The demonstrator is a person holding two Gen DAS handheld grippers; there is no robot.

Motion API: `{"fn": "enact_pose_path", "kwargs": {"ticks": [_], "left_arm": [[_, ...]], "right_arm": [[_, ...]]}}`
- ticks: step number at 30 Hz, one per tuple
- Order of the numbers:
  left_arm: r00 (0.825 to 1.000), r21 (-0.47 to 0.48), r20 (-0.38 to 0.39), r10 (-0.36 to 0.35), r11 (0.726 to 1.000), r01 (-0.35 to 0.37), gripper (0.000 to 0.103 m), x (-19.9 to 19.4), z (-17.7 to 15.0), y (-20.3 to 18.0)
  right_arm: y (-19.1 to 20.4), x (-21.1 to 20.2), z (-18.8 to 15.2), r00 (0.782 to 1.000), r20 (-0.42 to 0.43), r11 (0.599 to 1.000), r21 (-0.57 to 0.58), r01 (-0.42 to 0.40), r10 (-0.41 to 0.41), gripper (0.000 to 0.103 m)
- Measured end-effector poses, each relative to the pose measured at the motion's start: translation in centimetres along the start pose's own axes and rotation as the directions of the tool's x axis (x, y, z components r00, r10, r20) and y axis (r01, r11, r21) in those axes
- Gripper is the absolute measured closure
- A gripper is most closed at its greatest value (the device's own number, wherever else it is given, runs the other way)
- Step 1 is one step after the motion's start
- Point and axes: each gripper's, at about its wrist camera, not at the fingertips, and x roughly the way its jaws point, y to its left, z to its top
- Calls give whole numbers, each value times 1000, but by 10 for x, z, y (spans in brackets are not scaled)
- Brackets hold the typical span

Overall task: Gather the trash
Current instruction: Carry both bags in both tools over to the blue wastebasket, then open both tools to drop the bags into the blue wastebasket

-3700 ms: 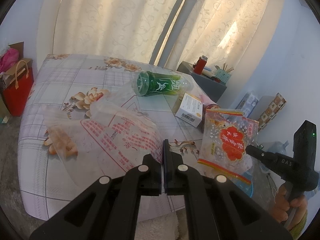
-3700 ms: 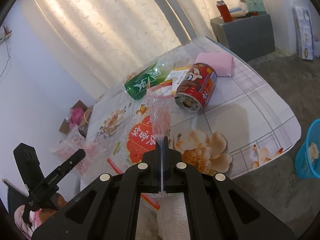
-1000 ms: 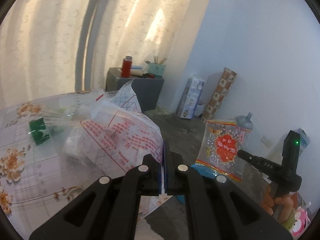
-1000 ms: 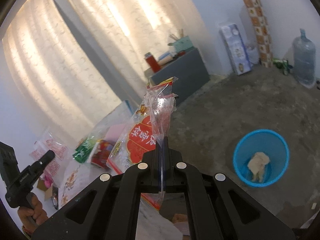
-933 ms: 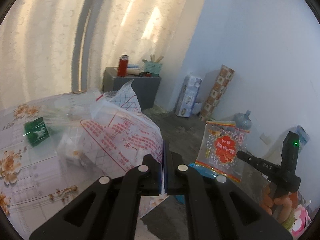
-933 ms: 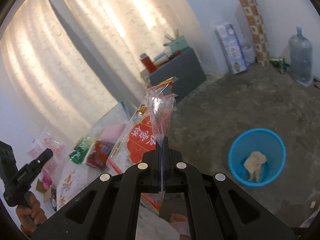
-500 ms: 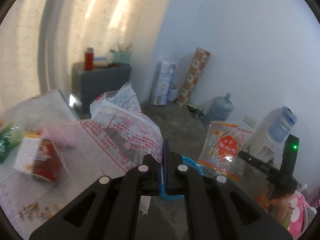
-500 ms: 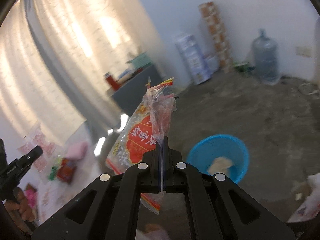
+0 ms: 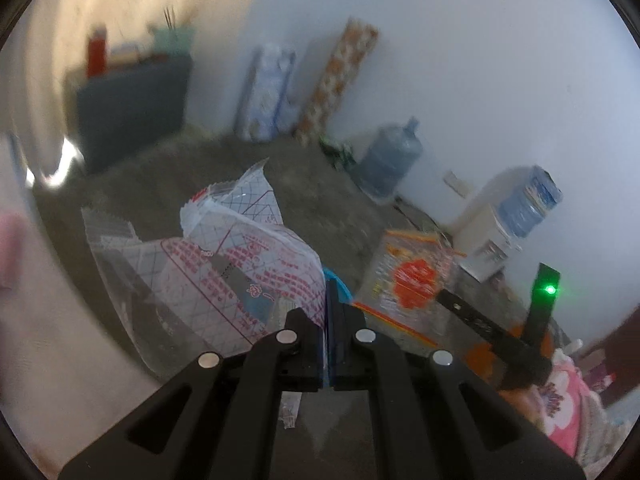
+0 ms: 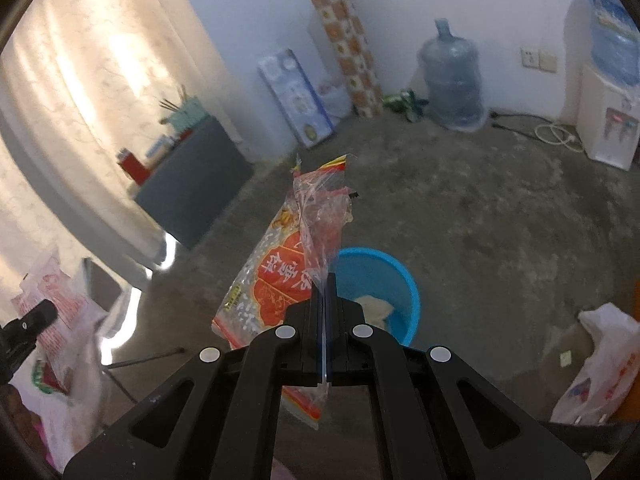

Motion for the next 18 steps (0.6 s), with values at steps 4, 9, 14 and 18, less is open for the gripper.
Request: {"fn": "enact_pose_path", "kwargs": {"ticks": [4,9,14,18], "left_arm": [[989,-39,-147,-23,999,17,102,88,-13,-2],[957,-105,-286,-38,994,8,102,179,-29,7],[941,-114,-331,-67,993,30,102,236,-35,6],[929,-116,-367,-53,993,11,102,269,-33,11]], "right_arm": [[-11,33,-9,996,-59,998,-20,65,-66,103],[-21,79,-23,977,-145,985,-94,143,-156,103],[-27,119,-36,950,-211,964,-186,192,-230,103],[-32,143,-40,935,-244,953,-224,205,-259,103]]}}
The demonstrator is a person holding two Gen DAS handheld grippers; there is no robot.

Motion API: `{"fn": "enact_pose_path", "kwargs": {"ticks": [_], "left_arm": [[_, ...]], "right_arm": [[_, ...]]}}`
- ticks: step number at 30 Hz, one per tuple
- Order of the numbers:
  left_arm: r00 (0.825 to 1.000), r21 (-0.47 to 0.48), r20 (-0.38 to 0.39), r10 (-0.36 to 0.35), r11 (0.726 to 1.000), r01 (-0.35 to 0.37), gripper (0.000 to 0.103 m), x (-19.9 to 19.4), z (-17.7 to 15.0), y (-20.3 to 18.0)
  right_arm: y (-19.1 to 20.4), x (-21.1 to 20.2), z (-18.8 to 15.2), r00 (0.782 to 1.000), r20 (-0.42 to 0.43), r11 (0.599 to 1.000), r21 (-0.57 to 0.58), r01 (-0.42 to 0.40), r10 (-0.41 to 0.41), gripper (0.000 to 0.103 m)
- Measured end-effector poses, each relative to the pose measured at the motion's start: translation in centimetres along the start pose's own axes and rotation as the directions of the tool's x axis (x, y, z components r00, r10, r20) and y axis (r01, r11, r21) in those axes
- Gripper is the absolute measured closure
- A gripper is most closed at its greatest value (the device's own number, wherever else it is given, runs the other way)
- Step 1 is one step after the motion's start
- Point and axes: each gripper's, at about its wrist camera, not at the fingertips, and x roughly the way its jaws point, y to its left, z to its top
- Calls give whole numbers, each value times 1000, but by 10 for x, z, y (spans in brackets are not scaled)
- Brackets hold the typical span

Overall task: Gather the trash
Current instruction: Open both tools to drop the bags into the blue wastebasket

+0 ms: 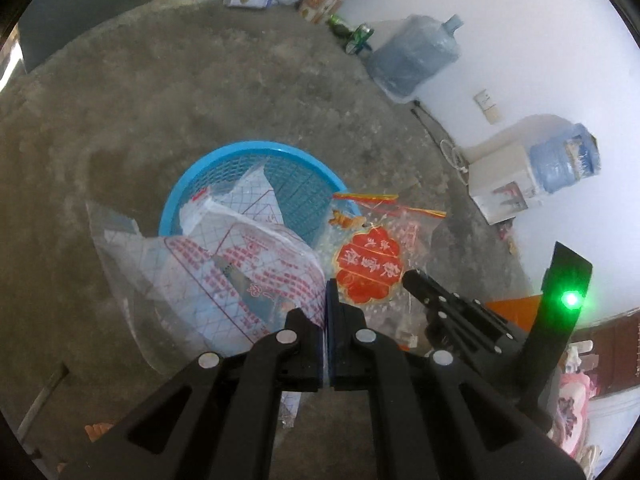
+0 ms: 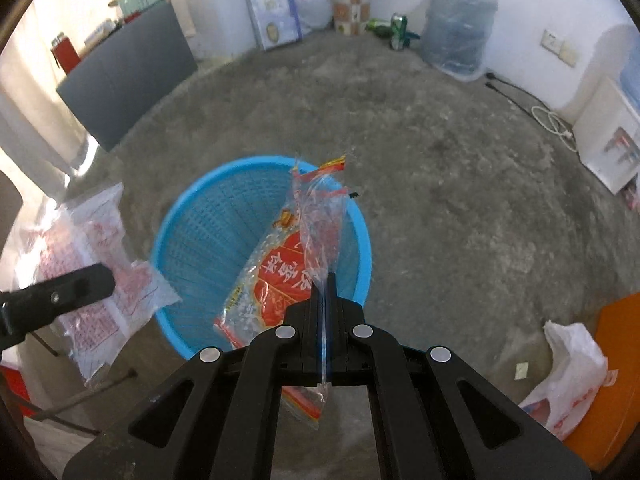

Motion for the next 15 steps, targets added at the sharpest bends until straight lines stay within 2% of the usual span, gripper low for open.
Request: {"fn": "enact_pose_path", "kwargs": {"ticks": [2,3,4,6,7,9,15], "left_arm": [[1000,10,-18,21,1000,-20,101,16,8,3],[999,14,-15,28,1000,-28,94,19,9,5],[999,21,-13,42,999,-42,73,25,10,8],[995,23,-11,102,995,-102,42,31,10,15],[994,9,12,111,994,-111,42,28,8,19],[996,-6,39,80,997,-80,40,20,6,27],[989,-71,123,87,994,-78,38,-1,10,38]], "right_arm": [[0,11,3,1000,-12,1000,-12,2,-2,103],[0,16,5,1000,-20,1000,-15,-15,15,103],[0,20,6,1000,-16,1000,-13,-23,23,103],[2,31,7,1000,-26,999,-29,-15,14,103],[4,34,7,999,-31,999,-31,-17,16,103],[6,44,7,999,-45,999,-40,-18,16,103],[10,59,6,998,-70,998,-57,-12,8,102]]}}
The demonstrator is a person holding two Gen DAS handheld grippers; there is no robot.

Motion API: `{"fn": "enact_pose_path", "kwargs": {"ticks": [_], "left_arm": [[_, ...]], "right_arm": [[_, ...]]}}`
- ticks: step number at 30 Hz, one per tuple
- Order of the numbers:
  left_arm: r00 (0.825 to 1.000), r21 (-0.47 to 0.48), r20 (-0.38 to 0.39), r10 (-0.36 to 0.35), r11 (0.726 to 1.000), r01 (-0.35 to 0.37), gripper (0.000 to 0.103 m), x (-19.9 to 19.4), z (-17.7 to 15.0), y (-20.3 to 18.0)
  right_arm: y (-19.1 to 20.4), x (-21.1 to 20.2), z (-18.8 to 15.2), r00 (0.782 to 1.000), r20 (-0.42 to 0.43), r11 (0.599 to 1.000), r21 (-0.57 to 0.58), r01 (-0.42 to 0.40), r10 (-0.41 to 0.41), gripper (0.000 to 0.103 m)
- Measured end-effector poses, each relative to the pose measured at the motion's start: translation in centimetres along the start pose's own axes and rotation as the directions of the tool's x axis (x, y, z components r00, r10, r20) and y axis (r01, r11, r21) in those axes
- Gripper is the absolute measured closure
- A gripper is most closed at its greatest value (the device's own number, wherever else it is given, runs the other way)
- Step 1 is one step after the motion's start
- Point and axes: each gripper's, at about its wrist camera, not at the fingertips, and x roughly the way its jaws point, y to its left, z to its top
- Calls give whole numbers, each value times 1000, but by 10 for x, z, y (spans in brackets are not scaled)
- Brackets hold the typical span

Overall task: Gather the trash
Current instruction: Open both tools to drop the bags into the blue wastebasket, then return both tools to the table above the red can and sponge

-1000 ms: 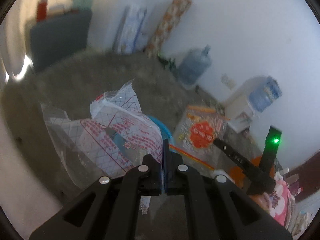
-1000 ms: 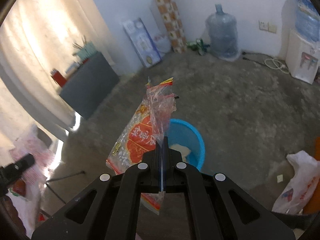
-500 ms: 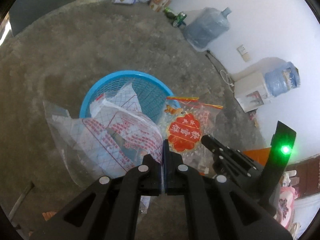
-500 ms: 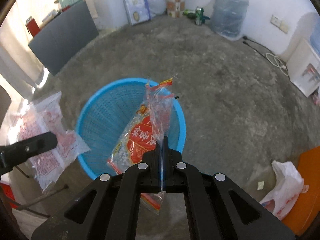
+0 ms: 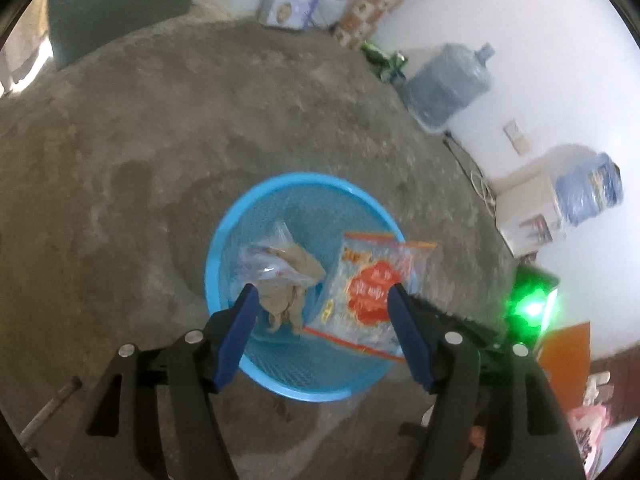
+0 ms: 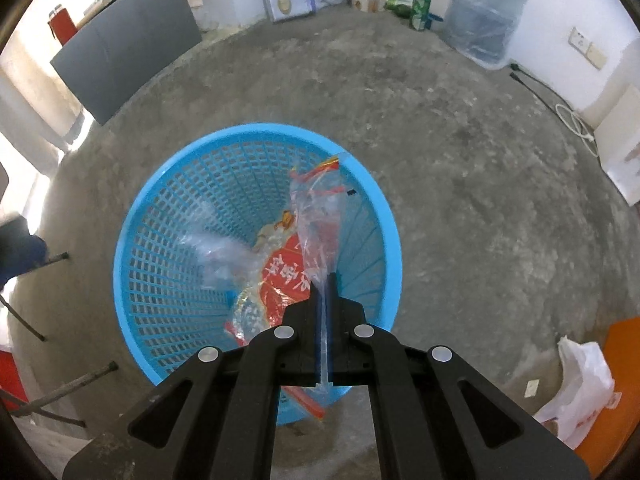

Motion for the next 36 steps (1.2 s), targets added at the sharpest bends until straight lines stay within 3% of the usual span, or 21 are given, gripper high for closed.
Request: {"fn": "enact_pose_path", "kwargs": {"ticks": [3,5,7,18,24,26,30,36], "left_arm": [[999,-19,37,-11,1000,12,38,-17,0,-2],[998,-24,55,-29,999,30,38,-31,-4,-4],[996,-12,74,-41,999,42,38,-45,-6,-7],[973,89,202,-112,991,95,31,-168,-33,-31],[951,149,275,-142,983,104,23,-253,-69,-37],[943,145,303,-141,984,100,21,-283,-88,-31],[928,123,357,-102,990,62,16,-335,-127,-12],[883,29,464,66,996,-90,11,-406,-196,32]], "right_arm": [[3,8,0,1000,-17,1000,-14,-5,5,93],[3,13,0,999,-38,1000,-23,-2,1,81],[3,13,-2,999,-42,1000,-21,12,-13,61],[-25,-44,-17,998,60,993,119,-2,-5,58],[-37,-94,-38,994,107,983,181,-39,20,57],[-38,-112,-45,992,123,980,191,-56,32,52],[-32,-149,-60,987,149,977,193,-91,62,45],[-9,-202,-64,976,181,979,141,-149,122,37]]}}
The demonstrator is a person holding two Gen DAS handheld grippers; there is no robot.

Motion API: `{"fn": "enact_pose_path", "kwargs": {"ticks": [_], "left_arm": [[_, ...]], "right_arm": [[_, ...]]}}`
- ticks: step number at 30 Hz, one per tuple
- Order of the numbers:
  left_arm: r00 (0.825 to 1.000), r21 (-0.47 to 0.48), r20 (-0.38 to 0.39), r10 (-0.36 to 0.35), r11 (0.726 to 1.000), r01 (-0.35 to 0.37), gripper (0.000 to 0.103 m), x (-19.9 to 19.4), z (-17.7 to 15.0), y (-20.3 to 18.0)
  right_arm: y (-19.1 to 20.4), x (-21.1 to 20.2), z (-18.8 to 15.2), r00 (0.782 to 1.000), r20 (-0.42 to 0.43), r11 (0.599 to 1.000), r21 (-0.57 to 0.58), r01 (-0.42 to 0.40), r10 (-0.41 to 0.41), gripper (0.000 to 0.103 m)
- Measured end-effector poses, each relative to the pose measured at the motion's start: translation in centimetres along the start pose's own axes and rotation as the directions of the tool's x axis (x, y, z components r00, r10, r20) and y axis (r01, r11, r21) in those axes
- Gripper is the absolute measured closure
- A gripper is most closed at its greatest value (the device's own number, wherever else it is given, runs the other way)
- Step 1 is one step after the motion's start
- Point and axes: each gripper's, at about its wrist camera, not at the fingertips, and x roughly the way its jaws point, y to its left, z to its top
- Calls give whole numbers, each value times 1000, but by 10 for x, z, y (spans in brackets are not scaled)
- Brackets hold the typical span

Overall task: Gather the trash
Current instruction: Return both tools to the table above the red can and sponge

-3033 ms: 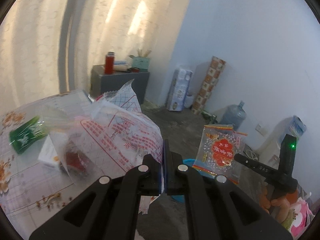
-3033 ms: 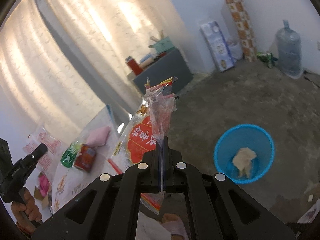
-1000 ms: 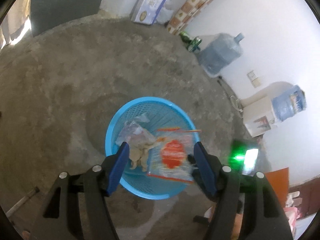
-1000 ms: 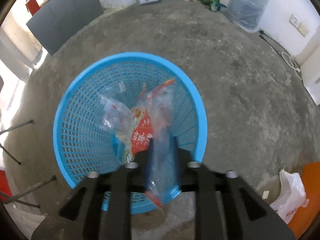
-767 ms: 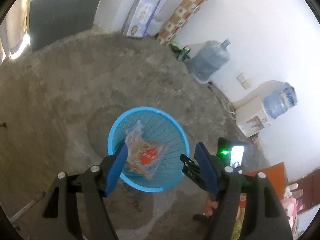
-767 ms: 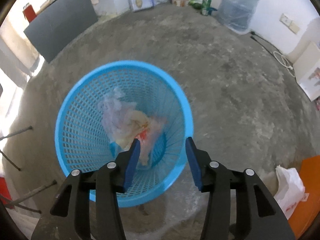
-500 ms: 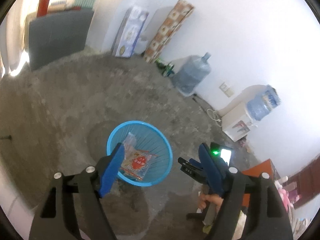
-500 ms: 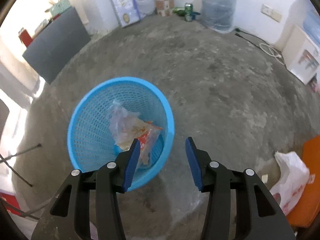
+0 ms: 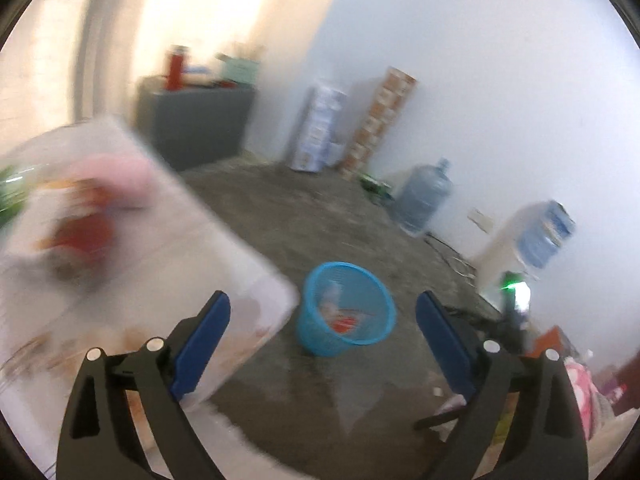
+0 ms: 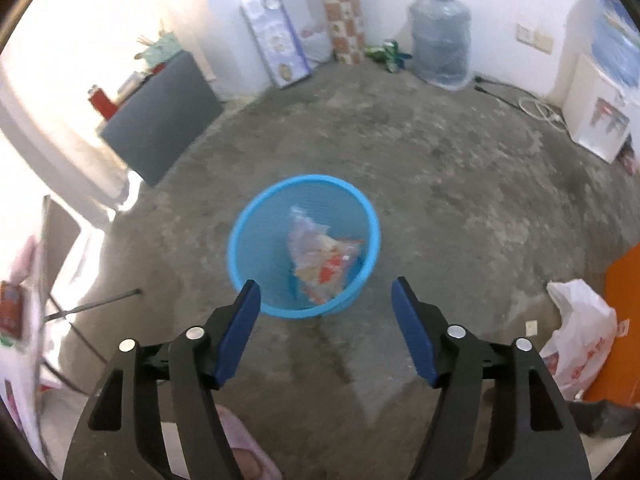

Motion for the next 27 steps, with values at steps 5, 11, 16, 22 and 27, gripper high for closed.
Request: {"fn": "enact_pose_path", "kwargs": {"ticks": [5,11,16,22,27], "left_arm": [[987,-125,79,141,983,-131,9,-66,-35,46],[955,-278,136,263,935,-218,9,-117,-70,93],[918,-366,146,368,883,-296,7,-150,-92,124],[845,-432,104,525,789,-438,6,-178,-107,157],[817,-473,46,574,734,-488,6,-185,-116,180]], "right_arm": [[54,-36,11,996,21,992,-86,-89,91,31],[142,-66,9,974,3,944,-247,-219,227,21],[230,-79,-14,938,-85,846,-411,-341,337,19],[313,-75,-37,873,-248,742,-461,-487,419,19],[368,-52,-36,807,-370,728,-363,-581,459,19]]}}
